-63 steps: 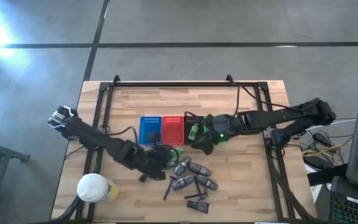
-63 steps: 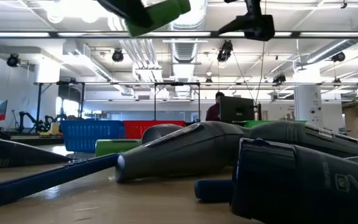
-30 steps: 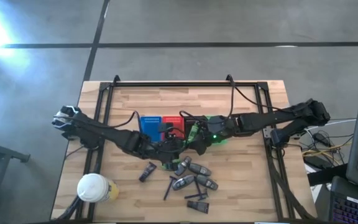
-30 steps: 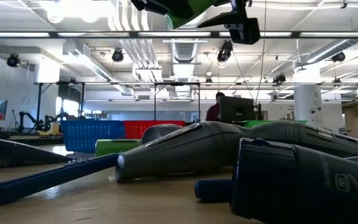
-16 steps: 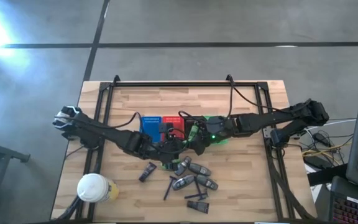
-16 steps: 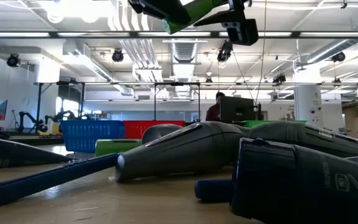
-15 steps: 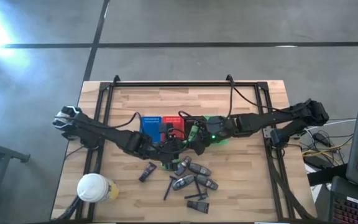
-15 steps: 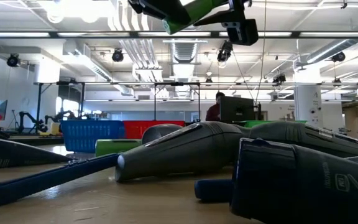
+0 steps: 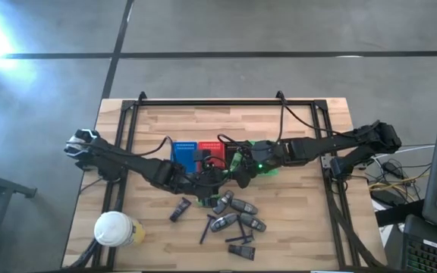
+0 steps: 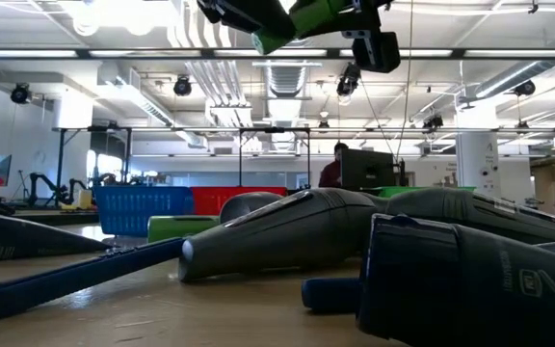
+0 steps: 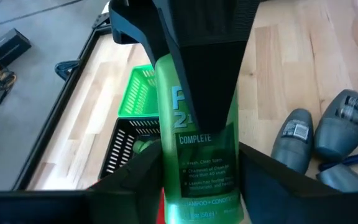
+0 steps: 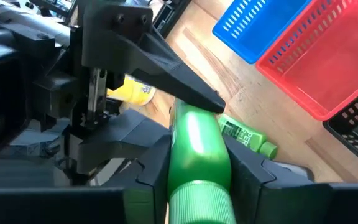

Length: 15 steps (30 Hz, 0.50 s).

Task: Pick & Place Travel size toiletries
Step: Put the shampoo into the black bin

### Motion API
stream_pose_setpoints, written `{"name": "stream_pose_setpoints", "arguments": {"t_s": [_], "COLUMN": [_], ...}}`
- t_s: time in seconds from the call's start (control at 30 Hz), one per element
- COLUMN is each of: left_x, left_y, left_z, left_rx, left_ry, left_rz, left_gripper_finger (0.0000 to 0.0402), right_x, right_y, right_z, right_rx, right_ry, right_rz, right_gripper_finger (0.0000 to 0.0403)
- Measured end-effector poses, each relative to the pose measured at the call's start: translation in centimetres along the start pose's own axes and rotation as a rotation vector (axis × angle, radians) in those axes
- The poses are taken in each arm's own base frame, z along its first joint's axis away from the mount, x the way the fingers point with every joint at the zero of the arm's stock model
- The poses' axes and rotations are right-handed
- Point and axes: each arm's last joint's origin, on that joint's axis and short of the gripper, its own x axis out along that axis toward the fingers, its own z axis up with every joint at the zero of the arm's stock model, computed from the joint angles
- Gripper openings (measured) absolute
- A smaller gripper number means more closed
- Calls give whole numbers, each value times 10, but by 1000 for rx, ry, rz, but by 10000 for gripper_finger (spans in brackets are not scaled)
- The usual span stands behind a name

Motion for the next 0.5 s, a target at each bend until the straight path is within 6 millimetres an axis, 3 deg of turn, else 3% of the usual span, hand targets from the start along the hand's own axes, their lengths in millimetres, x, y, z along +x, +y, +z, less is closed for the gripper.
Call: {"name": "stream_pose_setpoints", "arguments": {"t_s": [0.27,0.5], "left_x": [-4,-19], "left_y": [4,-6], "left_z": [-20,-41], "left_rx": [-122,-207], "left_ry": [176,321], "left_rz": [68,109], "left_gripper_finger": [276,293], "right_x": [-2,-1], "right_y": [-22,-43], "right_z": [-4,8], "right_rx": [-19,-55], "right_ry": [19,-83], "right_rz": [-240,-446], "right_gripper_finger": [105,106]}}
